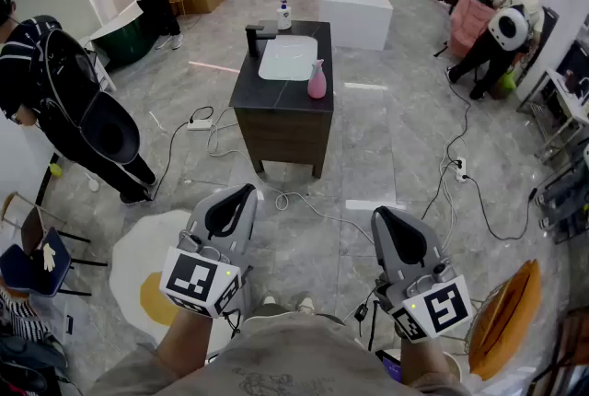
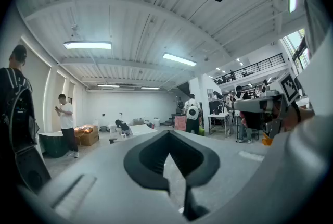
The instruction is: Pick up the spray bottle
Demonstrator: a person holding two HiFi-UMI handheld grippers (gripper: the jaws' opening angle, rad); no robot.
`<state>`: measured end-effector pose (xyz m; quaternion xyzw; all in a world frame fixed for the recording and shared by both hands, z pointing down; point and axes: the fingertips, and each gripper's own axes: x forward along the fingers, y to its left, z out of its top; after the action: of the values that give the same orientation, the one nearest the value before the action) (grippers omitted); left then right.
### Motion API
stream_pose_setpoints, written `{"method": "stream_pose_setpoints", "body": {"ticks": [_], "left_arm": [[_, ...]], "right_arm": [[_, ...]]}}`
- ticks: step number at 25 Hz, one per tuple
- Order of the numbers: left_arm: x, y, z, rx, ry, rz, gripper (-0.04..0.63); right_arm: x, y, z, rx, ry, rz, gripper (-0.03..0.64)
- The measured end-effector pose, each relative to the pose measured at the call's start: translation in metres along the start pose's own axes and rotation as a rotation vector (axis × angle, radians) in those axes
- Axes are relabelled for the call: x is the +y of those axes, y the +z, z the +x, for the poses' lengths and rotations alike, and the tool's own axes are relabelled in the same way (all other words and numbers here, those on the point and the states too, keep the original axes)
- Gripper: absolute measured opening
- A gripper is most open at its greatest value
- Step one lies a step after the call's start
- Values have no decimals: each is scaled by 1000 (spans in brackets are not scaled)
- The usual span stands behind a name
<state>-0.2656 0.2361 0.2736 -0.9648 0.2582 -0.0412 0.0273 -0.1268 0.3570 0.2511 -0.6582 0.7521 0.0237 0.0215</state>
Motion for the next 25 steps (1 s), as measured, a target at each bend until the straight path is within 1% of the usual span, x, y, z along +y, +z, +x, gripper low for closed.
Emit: {"method": "stream_pose_setpoints", "body": {"ticks": [5, 10, 21, 23, 25], "left_arm": [[-7, 6, 3, -2, -28, -3, 2], [-9, 2, 5, -3, -31, -8, 2], [-26, 10, 19, 12, -48, 2, 2], [-29, 8, 19, 15, -45, 6, 2], [-30, 7, 20, 21, -40, 9, 2]], "right_arm": [[-2, 0, -1, -3, -25, 23, 28], [-4, -5, -1, 19, -27, 3, 29], [-10, -14, -9, 50, -3, -25, 29], [-14, -16, -13, 49, -18, -16, 29], [-22, -16, -17, 34, -53, 4, 36]]}}
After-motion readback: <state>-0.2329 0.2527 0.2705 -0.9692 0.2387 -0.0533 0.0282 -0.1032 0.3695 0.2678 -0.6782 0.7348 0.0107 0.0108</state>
